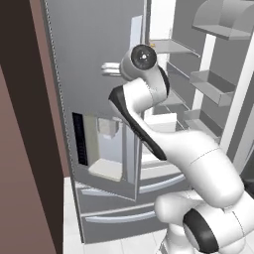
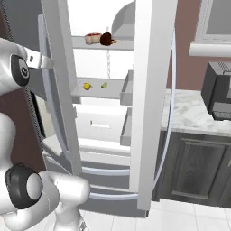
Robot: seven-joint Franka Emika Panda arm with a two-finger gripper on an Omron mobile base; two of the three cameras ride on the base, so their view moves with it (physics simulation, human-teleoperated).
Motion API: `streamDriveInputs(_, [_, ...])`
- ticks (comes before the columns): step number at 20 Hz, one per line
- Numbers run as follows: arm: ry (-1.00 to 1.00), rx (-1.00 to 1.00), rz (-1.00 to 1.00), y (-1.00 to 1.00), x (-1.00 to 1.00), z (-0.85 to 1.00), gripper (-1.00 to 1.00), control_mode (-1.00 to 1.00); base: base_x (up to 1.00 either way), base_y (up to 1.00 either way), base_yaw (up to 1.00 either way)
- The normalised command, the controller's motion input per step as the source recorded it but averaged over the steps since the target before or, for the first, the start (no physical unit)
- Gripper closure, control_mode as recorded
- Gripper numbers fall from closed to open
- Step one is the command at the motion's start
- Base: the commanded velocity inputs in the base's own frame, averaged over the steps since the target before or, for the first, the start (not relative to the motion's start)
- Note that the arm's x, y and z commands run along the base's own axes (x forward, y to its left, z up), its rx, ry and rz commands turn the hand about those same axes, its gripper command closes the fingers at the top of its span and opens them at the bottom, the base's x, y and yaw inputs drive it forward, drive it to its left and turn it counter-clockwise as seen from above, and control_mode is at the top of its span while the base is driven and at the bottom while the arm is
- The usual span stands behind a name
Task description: Gather the lemon wedge and lemon from the fridge and place them on a tray on the dining counter. Then gather the steaks from the fridge and place them on the other tray.
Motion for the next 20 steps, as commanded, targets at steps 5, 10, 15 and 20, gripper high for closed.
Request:
streamDriveInputs(5, [0.0,0.0,0.02,0.88,-0.53,0.0,-1.0,-1.0,0.0,0.0,0.0])
streamDriveInputs(10, [-0.01,0.01,0.01,0.36,-0.58,0.0,-1.0,-1.0,0.0,0.0,0.0])
streamDriveInputs(15, [-0.07,0.06,0.0,-0.29,-0.9,0.0,-1.0,-1.0,0.0,0.0,0.0])
streamDriveInputs(20, [-0.04,0.14,0.0,-0.8,-0.76,0.0,-1.0,-1.0,0.0,0.0,0.0])
